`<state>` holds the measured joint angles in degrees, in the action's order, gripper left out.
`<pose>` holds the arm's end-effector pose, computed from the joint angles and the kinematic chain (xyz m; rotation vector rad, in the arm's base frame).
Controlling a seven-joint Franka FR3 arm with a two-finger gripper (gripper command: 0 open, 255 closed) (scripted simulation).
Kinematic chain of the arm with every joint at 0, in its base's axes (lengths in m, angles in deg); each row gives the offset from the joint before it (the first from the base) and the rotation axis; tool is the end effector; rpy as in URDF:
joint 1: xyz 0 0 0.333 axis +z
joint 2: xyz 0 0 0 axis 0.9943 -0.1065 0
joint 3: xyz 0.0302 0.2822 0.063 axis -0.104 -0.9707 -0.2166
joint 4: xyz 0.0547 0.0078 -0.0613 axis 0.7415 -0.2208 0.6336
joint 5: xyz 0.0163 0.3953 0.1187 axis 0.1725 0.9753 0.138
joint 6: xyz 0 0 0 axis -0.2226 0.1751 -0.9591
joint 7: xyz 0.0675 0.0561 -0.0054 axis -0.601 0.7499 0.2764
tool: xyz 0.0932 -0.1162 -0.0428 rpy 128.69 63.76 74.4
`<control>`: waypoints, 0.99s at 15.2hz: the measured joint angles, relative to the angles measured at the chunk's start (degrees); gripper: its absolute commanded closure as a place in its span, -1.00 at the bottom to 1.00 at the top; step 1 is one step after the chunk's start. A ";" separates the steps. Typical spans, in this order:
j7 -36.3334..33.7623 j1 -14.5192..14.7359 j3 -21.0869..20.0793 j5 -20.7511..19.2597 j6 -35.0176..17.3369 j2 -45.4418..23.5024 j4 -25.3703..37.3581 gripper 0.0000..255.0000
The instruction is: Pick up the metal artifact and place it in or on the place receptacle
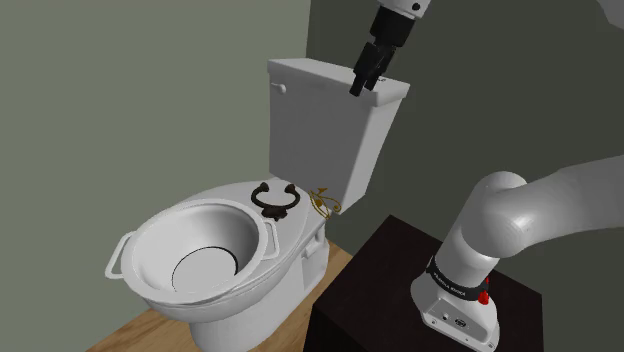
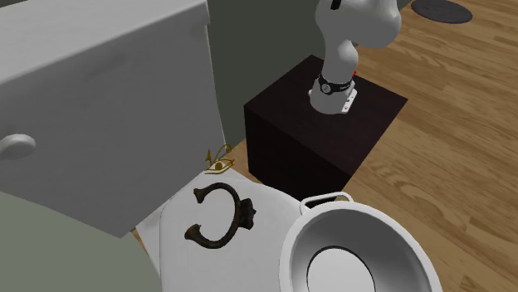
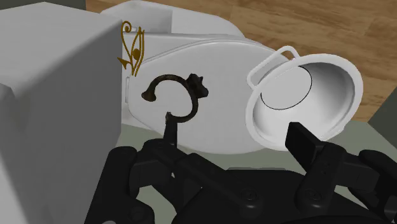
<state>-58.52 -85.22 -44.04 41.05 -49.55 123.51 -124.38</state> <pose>0.3639 0.0316 0.5854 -3.0762 -0.2179 -0.3652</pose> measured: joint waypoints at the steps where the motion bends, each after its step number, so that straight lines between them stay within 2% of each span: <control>1: 0.00 0.00 0.00 0.00 0.00 0.00 0.00 -1.00; 5: -0.32 0.03 -1.11 0.03 -5.34 -2.53 -3.22 -1.00; 15: -1.47 -0.57 -4.46 -0.94 -24.08 -16.80 -8.88 -1.00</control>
<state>-60.00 -85.79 -48.50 40.11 -73.63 106.71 -133.27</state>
